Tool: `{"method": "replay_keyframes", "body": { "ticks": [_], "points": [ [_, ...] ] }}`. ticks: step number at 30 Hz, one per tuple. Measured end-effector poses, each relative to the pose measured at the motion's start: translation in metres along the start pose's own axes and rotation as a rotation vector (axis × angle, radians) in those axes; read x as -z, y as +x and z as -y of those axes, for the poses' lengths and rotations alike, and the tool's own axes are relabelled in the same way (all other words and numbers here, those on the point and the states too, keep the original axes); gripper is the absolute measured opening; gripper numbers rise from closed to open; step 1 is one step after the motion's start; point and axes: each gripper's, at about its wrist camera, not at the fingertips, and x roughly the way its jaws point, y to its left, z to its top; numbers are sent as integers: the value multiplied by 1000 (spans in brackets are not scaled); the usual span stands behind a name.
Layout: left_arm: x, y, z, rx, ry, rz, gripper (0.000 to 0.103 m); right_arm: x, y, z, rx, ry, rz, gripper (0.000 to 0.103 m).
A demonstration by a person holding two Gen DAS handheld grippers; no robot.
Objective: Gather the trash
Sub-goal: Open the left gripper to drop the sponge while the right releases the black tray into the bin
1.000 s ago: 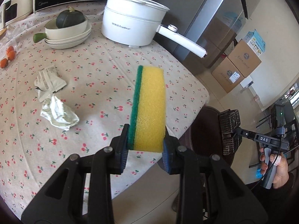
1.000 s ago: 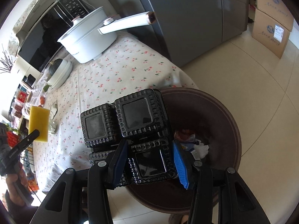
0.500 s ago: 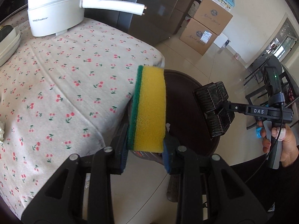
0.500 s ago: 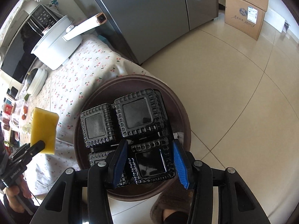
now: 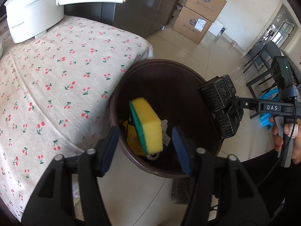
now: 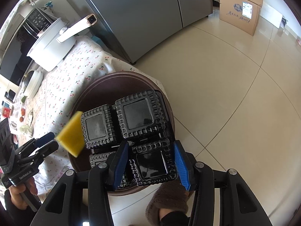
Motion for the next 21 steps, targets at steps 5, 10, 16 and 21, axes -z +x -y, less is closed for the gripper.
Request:
{"method": "replay_keyframes", "body": {
  "ticks": [5, 10, 16, 21],
  "points": [
    [1, -18, -18, -61, -22, 17, 77, 0, 2, -10, -1, -17, 0, 49],
    [6, -40, -37, -126, -65, 40, 90, -2, 4, -22, 4, -44, -1, 49],
    [14, -60, -56, -181, -96, 63, 99, -7, 7, -42, 19, -59, 15, 57],
    [23, -77, -69, -209, -118, 77, 101, -11, 5, -60, 2, -59, 30, 80]
  ]
}}
